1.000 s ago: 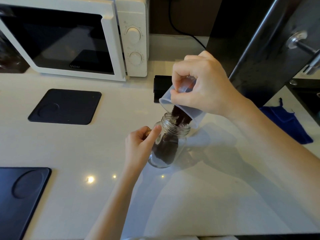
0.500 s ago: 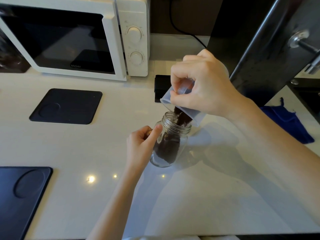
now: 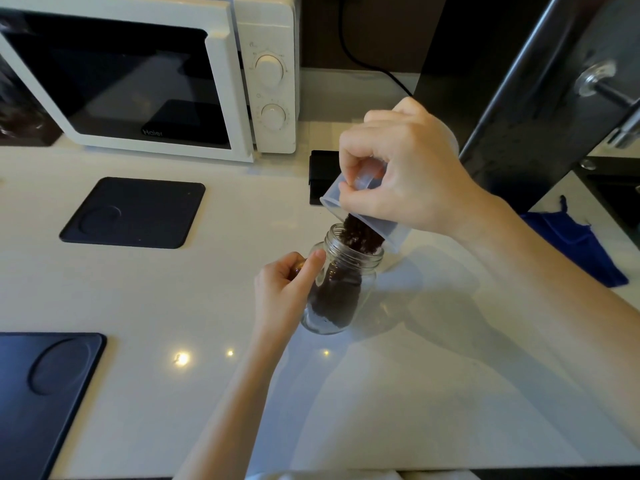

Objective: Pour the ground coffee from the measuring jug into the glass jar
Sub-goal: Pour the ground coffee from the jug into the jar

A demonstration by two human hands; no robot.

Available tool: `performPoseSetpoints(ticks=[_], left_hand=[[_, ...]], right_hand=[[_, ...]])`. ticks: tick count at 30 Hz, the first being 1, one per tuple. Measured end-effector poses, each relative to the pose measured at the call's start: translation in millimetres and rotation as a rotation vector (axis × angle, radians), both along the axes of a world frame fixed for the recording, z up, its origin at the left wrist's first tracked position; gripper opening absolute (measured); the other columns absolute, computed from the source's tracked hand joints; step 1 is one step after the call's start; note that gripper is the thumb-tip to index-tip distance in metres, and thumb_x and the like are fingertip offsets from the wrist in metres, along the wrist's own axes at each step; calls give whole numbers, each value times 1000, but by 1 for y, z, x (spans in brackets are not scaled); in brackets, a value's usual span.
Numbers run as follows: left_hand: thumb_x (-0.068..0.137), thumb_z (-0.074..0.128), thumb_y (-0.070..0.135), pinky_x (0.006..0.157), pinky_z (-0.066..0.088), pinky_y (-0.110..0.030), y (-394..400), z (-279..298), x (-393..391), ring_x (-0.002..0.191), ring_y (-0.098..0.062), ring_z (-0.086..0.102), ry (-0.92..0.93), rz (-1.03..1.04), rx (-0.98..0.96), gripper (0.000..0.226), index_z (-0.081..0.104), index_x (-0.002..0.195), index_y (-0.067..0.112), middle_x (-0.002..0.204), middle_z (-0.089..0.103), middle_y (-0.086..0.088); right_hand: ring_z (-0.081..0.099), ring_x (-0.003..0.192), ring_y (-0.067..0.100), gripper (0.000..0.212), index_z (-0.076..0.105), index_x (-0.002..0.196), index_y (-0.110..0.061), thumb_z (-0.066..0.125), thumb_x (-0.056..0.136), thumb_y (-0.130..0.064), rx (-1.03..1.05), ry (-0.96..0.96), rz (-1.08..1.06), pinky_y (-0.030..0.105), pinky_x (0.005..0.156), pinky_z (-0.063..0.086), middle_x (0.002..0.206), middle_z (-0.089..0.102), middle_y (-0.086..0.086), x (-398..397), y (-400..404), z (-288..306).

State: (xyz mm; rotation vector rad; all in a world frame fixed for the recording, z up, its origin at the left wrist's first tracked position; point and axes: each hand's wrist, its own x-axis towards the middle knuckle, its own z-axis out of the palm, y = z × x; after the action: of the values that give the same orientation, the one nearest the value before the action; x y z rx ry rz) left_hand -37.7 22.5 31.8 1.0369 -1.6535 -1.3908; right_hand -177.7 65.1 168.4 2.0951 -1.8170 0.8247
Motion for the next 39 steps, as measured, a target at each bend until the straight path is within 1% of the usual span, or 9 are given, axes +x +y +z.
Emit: performPoseSetpoints(ticks=[10, 12, 15, 20, 22, 26, 29, 34, 39], left_hand=[[83, 62, 29, 42, 21, -18, 0, -1, 0, 39, -6, 27, -1, 5, 0, 52, 30, 42, 22, 32, 29, 10], [82, 62, 30, 42, 21, -20, -1, -2, 1, 41, -6, 25, -9, 10, 3, 53, 29, 43, 21, 34, 27, 9], [82, 63, 32, 44, 21, -21, -1, -3, 0, 43, -8, 24, -14, 8, 2, 52, 29, 44, 19, 36, 25, 9], [81, 63, 33, 47, 22, -26, -1, -3, 1, 47, -11, 26, -20, 9, 11, 49, 34, 46, 16, 39, 27, 9], [81, 63, 34, 46, 22, -25, -1, -4, 1, 46, -10, 26, -24, 14, 10, 48, 34, 47, 15, 38, 27, 9], [81, 63, 33, 43, 22, -22, -1, -4, 0, 44, -10, 26, -16, 12, 17, 48, 35, 46, 14, 39, 27, 10], [80, 63, 35, 44, 22, -24, -2, -5, 1, 46, -11, 26, -15, 4, 13, 48, 36, 47, 13, 41, 26, 9], [79, 63, 36, 47, 22, -27, -1, -5, 1, 47, -13, 27, -11, 5, 15, 48, 34, 47, 15, 42, 27, 9], [76, 62, 40, 49, 24, -28, 0, -7, 1, 47, -14, 30, -8, 8, 19, 50, 37, 47, 8, 42, 31, 6]], right_hand=[[38, 60, 11, 12, 57, 60, -9, 67, 65, -14, -6, 17, 14, 28, 63, 28, 57, 50, -4, 2, 1, 1], [37, 59, 11, 12, 56, 60, -9, 66, 65, -14, -10, 39, 9, 29, 64, 29, 56, 49, -5, 3, 1, 1], [40, 59, 11, 12, 57, 60, -9, 66, 65, -14, -8, -5, 21, 34, 65, 34, 57, 49, -4, 3, 2, 2], [34, 61, 10, 12, 56, 60, -9, 66, 65, -13, -13, 32, 26, 31, 65, 31, 57, 45, -9, 4, 1, 1], [34, 59, 9, 12, 55, 59, -10, 66, 65, -13, -24, 49, 21, 32, 64, 31, 57, 44, -9, 4, 1, 1], [37, 62, 11, 13, 55, 59, -10, 67, 64, -11, -24, 0, 37, 34, 65, 34, 56, 45, -8, 4, 1, 3], [35, 64, 11, 13, 55, 59, -9, 67, 64, -10, -30, 32, 38, 32, 64, 31, 57, 44, -9, 6, 0, 2], [34, 62, 9, 13, 55, 59, -10, 66, 64, -11, -13, 11, 56, 30, 65, 29, 57, 43, -10, 7, 2, 3], [39, 57, 13, 14, 55, 59, -10, 68, 65, -10, -36, 71, 47, 35, 64, 35, 56, 46, -8, 8, 2, 2]])
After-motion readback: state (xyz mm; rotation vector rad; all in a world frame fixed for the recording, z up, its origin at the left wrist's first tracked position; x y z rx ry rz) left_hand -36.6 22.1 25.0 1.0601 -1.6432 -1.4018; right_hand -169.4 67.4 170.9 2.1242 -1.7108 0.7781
